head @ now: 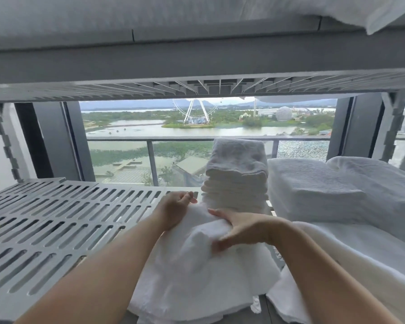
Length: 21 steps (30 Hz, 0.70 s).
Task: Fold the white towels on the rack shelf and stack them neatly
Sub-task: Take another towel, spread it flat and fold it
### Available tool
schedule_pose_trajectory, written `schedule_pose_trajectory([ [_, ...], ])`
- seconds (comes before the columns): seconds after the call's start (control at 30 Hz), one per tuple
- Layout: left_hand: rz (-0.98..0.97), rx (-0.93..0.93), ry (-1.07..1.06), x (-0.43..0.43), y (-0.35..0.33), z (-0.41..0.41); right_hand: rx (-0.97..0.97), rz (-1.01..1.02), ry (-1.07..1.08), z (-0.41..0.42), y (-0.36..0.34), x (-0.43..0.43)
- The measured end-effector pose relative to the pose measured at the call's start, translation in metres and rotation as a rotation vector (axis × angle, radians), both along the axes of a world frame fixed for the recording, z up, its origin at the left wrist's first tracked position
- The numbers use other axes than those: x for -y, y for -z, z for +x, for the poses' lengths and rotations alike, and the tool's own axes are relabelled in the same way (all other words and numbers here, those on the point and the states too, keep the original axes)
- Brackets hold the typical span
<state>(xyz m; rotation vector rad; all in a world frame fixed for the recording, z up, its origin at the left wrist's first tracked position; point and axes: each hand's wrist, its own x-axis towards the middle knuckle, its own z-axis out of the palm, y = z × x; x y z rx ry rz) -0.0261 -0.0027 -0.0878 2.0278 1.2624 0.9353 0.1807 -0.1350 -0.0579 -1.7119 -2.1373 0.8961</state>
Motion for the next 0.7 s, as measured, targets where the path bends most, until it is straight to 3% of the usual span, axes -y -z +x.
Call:
schedule_pose_trajectory([
  [0.13,0.061,-0.209,0.029,0.019,-0.003,-0.024,-0.079,0.256,0.098,-0.029,0.017,0.008],
  [0.4,-0.01,-0.128,0.173,0.071,0.003,-0.127,0.161,0.662,0.624,-0.102,0.03,0.025],
  [0.5,-0.071,-0.033,0.222,0.087,-0.007,-0.167,0.104,0.702,0.711,-0.14,0.022,0.025],
  [0.7,-0.011,-0.107,0.186,0.094,-0.021,-0.236,-0.02,0.58,0.755,-0.224,0.0,0.008],
])
